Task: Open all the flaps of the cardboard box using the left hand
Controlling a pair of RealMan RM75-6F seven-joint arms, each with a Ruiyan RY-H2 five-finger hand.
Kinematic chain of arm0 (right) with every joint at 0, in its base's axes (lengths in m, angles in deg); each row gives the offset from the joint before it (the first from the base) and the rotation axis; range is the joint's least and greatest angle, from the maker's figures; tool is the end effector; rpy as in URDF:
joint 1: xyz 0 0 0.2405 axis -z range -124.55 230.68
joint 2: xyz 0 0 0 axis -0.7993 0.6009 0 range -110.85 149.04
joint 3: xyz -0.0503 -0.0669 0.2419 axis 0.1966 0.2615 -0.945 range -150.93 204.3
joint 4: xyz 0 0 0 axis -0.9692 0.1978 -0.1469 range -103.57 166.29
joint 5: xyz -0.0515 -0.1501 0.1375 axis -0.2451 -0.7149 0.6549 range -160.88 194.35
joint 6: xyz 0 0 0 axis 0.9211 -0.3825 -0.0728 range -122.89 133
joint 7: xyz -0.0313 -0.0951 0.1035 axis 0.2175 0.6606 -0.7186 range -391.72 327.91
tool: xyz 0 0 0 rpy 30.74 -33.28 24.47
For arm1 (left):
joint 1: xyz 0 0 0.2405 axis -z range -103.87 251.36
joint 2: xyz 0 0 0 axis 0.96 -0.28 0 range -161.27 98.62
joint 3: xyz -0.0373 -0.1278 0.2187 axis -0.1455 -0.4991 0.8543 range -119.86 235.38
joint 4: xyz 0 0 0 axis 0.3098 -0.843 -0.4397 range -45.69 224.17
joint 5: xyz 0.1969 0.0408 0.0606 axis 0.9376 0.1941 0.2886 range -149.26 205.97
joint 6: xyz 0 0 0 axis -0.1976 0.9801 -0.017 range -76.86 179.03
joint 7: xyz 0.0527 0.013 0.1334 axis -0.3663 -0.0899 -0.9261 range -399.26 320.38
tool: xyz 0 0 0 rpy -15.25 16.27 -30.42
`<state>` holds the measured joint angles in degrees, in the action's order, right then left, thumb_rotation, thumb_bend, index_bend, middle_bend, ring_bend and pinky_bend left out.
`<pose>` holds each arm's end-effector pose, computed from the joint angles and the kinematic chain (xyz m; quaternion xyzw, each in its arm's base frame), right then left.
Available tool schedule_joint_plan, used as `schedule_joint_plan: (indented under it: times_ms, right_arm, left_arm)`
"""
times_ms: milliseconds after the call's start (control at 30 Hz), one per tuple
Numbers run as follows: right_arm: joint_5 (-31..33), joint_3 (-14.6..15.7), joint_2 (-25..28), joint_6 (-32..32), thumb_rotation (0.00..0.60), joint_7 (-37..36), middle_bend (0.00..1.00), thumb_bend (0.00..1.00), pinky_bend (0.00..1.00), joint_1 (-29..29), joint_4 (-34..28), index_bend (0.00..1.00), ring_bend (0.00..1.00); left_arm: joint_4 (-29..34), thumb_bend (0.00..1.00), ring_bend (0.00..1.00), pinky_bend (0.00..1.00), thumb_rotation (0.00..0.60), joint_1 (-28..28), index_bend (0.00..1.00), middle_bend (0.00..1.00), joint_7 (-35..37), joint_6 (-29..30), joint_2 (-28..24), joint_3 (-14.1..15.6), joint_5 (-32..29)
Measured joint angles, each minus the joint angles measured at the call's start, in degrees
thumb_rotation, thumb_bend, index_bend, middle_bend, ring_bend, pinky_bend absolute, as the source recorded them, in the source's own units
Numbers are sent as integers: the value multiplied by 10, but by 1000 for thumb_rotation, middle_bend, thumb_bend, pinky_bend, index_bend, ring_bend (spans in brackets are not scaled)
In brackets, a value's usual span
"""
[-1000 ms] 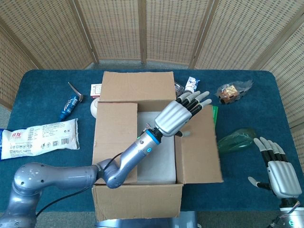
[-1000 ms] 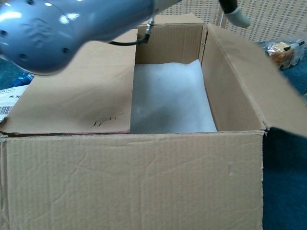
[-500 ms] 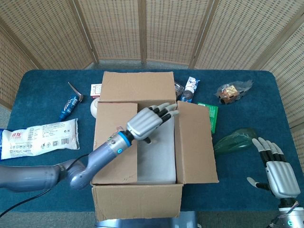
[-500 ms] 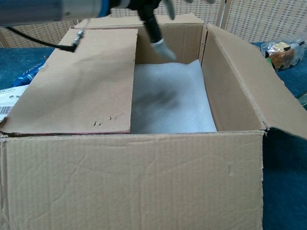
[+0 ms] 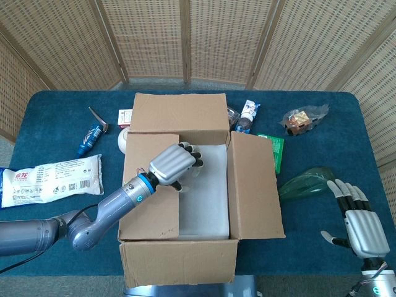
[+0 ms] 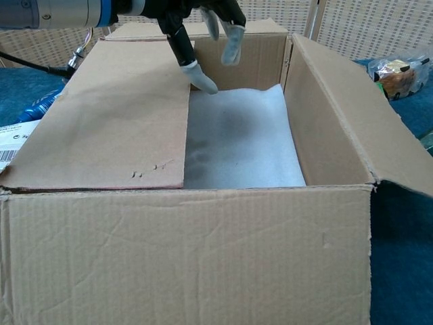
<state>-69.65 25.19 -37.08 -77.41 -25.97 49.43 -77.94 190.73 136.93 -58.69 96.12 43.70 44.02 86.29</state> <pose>-0.2667 -0.1653 0.1669 0.6028 -0.4261 0.3804 0.5571 0.0010 0.3508 0.0273 -0.8250 -0.2851 -0.4050 0.2722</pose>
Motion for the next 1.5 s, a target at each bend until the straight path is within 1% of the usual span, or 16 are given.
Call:
schedule_joint_plan:
  times_ms: [33, 200, 300, 533, 800, 967, 1067, 1367, 1500]
  right_arm:
    - [0, 0, 0, 0, 600, 0, 0, 0, 0, 0, 1, 0, 0]
    - [-1, 0, 0, -2, 600, -2, 0, 0, 0, 0, 2, 0, 0]
    - [-2, 0, 1, -3, 600, -4, 0, 0, 0, 1, 2, 0, 0]
    - [-4, 0, 1, -5, 600, -5, 0, 0, 0, 2, 1, 0, 0]
    - [-5, 1, 1, -6, 600, -5, 0, 0, 0, 2, 2, 0, 0]
    - [-3, 0, 2, -6, 600, -7, 0, 0, 0, 2, 2, 0, 0]
    - [-2, -1, 2, -6, 600, -7, 0, 0, 0, 2, 2, 0, 0]
    - [0, -1, 3, -5, 600, -9, 0, 0, 0, 2, 1, 0, 0]
    - [1, -3, 5, -6, 600, -13, 0, 0, 0, 2, 1, 0, 0]
  left_arm:
    - [0, 0, 255, 257, 556, 1, 598, 438, -5, 4, 3, 1, -2]
    - [0, 0, 246, 246, 375, 6, 604, 441, -22, 16, 12, 6, -19]
    - [2, 0, 205, 231, 305, 7, 607, 416, -36, 27, 18, 9, -30]
    - [13, 0, 190, 226, 291, 16, 635, 405, -73, 42, 22, 18, -85]
    - [8, 0, 173, 221, 289, 32, 658, 389, -99, 31, 30, 39, -107]
    - [4, 0, 173, 219, 285, 38, 674, 383, -110, 30, 32, 47, -111]
    - [3, 0, 170, 219, 290, 39, 668, 362, -119, 30, 30, 55, -111]
    - [-7, 0, 161, 213, 289, 42, 674, 356, -111, 31, 38, 56, -105]
    - [-6, 0, 160, 215, 285, 46, 681, 355, -119, 25, 37, 64, -107]
